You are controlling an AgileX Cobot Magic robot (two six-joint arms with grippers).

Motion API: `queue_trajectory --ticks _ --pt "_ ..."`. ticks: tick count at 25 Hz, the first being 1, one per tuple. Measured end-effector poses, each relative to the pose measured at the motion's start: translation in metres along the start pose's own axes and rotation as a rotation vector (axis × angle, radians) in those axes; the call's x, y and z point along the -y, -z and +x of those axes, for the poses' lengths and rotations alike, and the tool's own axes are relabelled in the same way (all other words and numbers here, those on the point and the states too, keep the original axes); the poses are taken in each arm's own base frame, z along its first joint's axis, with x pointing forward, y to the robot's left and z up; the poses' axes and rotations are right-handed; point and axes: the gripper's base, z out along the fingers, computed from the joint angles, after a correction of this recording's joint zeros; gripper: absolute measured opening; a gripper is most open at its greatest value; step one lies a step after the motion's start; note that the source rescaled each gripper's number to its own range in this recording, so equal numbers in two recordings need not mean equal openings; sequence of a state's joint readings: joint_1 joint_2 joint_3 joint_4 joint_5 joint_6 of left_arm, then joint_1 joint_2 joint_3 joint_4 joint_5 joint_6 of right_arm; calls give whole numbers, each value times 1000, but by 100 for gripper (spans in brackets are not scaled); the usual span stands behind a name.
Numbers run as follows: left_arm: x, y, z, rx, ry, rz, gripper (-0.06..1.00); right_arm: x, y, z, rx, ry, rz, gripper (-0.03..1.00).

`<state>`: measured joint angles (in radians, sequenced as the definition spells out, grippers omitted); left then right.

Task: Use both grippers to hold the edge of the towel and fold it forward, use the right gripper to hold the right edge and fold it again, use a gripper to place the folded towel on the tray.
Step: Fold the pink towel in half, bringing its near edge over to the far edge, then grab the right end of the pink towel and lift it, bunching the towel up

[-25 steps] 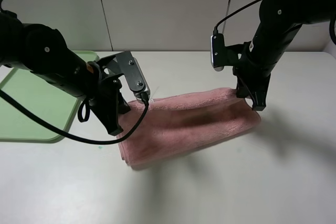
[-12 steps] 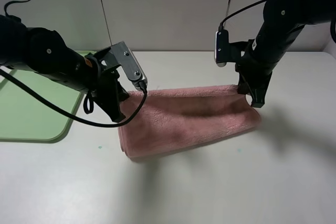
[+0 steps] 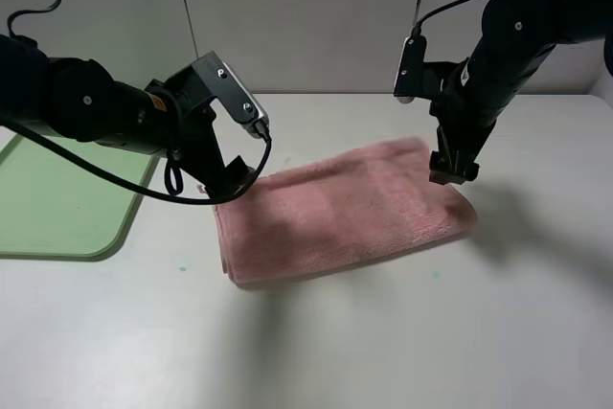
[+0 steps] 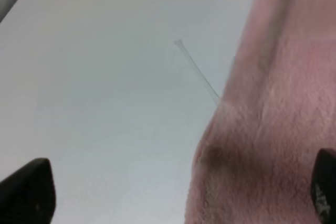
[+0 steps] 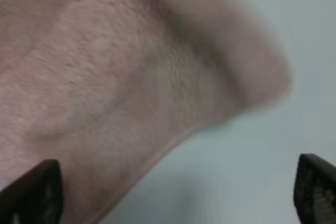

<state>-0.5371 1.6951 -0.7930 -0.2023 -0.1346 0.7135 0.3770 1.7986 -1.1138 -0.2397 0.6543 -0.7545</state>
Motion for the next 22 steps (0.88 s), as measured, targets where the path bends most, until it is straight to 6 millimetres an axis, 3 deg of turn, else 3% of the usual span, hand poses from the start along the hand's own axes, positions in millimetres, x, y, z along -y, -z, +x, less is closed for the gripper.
queue_trajectory --ticks 12,17,22 --pt "2 2 3 -29 7 25 100 1 1 -1 9 -11 16 100" --pt "0 34 -6 -30 8 57 100 3 8 -1 24 -60 34 100" --pt "-3 80 -16 4 37 70 100 4 15 0 35 -258 41 100"
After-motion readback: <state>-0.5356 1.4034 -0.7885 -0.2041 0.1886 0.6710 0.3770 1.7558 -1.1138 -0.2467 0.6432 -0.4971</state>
